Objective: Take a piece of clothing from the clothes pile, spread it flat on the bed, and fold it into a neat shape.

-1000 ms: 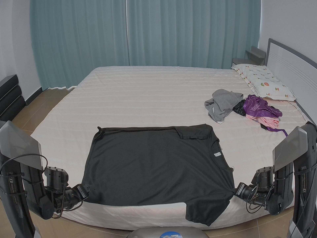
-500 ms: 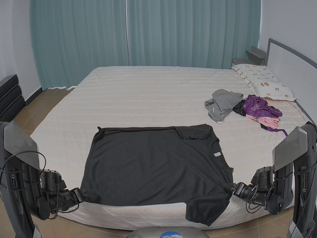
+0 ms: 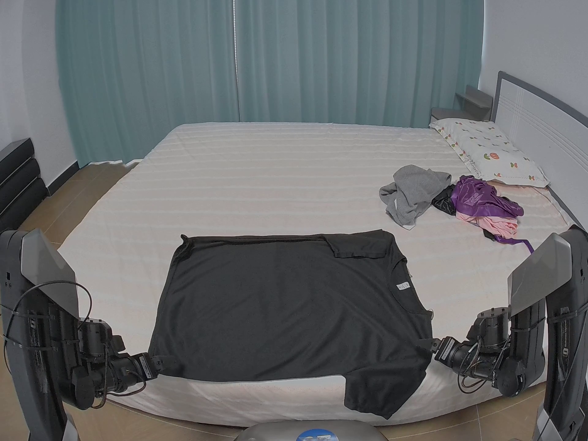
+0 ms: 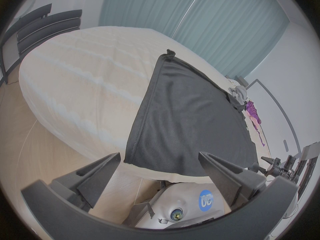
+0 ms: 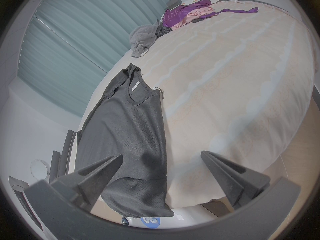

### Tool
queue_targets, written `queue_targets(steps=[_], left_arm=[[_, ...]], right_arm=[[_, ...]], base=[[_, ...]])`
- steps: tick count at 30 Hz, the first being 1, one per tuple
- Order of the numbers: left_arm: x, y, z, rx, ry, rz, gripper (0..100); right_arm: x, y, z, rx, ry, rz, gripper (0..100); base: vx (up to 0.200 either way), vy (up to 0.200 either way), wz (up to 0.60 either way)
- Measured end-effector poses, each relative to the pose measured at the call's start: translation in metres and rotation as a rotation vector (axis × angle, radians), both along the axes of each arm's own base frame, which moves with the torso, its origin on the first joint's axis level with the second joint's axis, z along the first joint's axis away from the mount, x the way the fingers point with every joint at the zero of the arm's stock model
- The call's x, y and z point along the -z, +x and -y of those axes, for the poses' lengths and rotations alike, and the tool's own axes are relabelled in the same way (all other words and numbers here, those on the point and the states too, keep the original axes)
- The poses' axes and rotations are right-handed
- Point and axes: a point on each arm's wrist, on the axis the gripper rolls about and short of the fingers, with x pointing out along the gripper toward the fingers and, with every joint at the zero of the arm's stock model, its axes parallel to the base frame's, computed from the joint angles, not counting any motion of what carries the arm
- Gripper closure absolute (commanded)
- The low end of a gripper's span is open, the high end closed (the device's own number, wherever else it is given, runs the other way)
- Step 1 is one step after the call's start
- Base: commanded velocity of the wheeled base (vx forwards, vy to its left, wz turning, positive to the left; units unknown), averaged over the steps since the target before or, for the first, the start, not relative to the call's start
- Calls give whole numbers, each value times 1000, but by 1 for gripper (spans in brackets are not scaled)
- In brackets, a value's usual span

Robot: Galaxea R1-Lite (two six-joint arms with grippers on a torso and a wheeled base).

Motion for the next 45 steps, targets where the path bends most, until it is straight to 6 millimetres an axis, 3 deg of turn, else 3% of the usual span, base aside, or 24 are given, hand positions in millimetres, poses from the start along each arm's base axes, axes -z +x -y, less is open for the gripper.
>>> queue_targets(steps=[45], left_arm=[[13, 10, 1, 41, 33, 5, 0]], right_arm=[[1, 0, 0, -3, 1, -4, 0]], base=[[0, 0, 0]])
